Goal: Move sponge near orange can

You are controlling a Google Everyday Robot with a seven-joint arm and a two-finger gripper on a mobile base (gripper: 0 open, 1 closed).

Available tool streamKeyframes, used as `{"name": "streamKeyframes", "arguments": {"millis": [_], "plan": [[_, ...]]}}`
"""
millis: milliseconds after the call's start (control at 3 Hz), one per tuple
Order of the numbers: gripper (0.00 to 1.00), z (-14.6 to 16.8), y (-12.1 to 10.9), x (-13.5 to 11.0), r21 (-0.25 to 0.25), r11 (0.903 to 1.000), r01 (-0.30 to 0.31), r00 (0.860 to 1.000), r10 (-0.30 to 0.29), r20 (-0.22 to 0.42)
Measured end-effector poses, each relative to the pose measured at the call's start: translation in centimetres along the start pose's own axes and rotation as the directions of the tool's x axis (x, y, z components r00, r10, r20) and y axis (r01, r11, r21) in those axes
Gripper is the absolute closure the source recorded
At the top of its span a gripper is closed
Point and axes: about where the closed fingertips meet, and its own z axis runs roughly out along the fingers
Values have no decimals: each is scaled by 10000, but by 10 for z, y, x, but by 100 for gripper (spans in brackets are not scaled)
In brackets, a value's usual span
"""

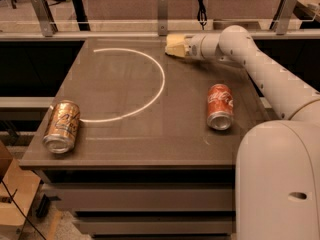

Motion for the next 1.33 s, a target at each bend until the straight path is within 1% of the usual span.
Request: {"name": "streamKeyframes", "arguments": {"millis": [333,667,1000,1333], "plan": [[88,-15,10,-19,-272,9989,373,9988,-364,336],[100,-63,45,-69,-1240,9815,1462,9851,-1329,1090],[100,-122,95,-110,-2312,9295,2875,9528,-2529,1681],[100,-122,104,-109,-2567,9182,3017,9499,-2666,1630]]}}
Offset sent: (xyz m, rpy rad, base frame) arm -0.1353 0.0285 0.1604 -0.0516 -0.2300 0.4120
